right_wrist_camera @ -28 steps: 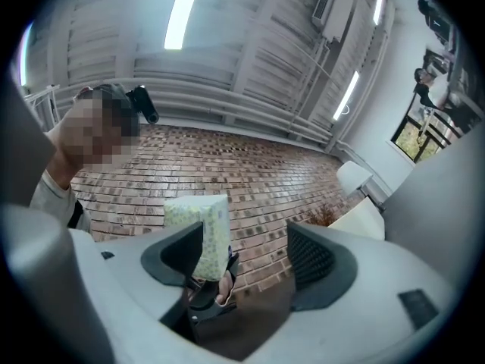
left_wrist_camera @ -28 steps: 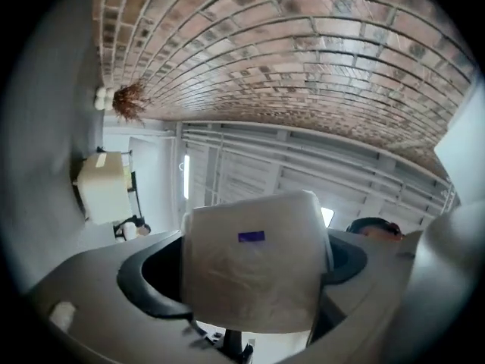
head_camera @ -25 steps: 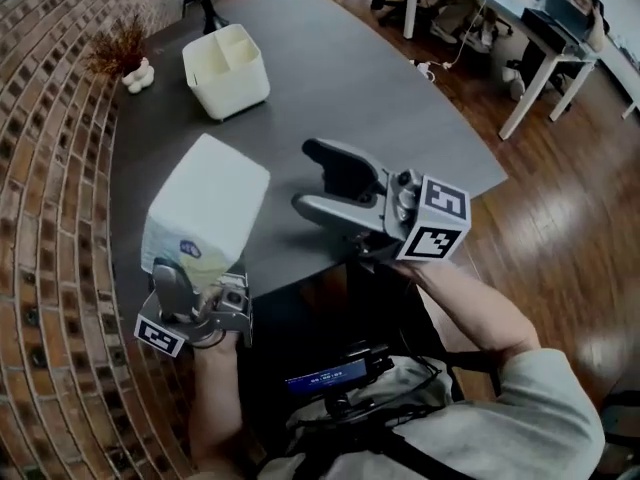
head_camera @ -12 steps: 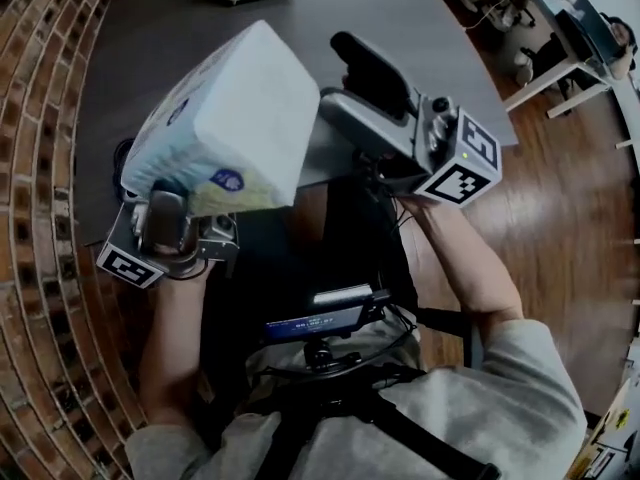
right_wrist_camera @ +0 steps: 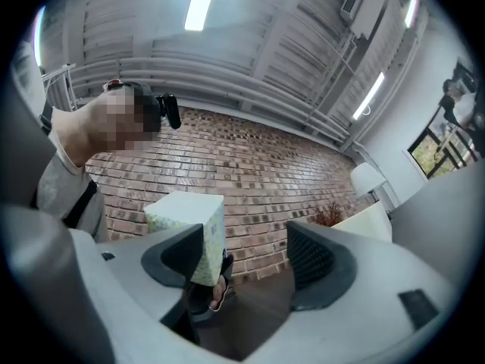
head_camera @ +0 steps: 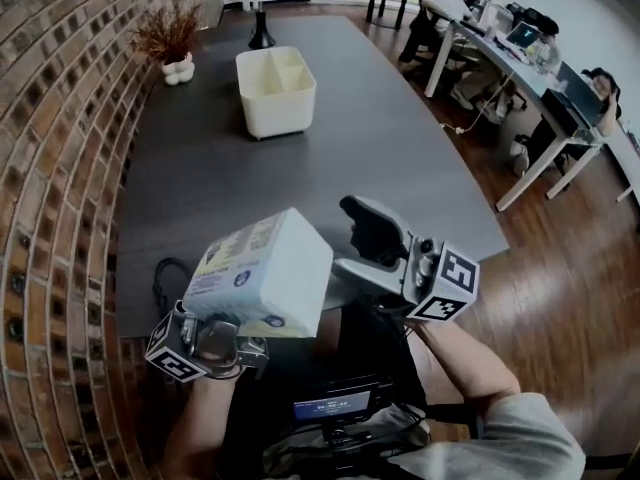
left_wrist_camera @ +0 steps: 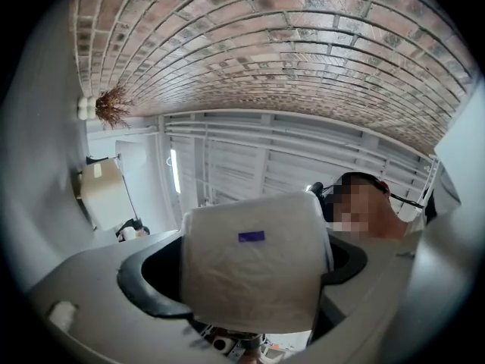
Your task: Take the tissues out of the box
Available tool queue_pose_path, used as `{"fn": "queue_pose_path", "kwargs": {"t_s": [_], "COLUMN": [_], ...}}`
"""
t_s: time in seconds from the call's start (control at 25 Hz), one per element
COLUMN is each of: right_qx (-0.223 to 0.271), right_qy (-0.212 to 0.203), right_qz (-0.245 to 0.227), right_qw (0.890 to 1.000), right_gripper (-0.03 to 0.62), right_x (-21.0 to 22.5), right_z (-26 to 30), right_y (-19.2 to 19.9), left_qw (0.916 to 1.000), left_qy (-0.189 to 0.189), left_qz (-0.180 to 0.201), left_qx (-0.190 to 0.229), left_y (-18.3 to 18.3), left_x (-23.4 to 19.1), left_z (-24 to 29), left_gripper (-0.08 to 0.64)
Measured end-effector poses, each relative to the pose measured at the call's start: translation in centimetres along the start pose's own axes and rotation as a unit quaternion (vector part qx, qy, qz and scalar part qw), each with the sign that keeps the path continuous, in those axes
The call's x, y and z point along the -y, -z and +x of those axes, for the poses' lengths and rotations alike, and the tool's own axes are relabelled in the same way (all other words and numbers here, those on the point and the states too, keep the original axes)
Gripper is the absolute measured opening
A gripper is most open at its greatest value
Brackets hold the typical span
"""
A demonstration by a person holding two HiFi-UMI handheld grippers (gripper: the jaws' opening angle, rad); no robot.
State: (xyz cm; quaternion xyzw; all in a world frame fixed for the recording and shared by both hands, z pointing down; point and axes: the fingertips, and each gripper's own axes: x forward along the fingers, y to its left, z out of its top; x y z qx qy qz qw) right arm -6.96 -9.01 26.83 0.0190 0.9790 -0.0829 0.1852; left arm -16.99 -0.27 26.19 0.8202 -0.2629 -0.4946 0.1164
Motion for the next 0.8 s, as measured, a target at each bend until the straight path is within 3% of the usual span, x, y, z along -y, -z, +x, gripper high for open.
{"fn": "queue_pose_path", "kwargs": {"t_s": [0.8], "right_qx": [-0.005], "right_qy": [-0.004], "right_qz": [-0.012], "right_qw": [1.0], "right_gripper": [0.36], "right_x": [0.17], "right_z": [-0.14], "right_y": [0.01], "left_qw": [0.9999], "left_qy": [0.001], "left_qz": [0.011], "left_qx": [0.002], "left_y": [-0.08], "left_x": [-0.11], "left_z": [-0.03], "left_gripper": [0.502]}}
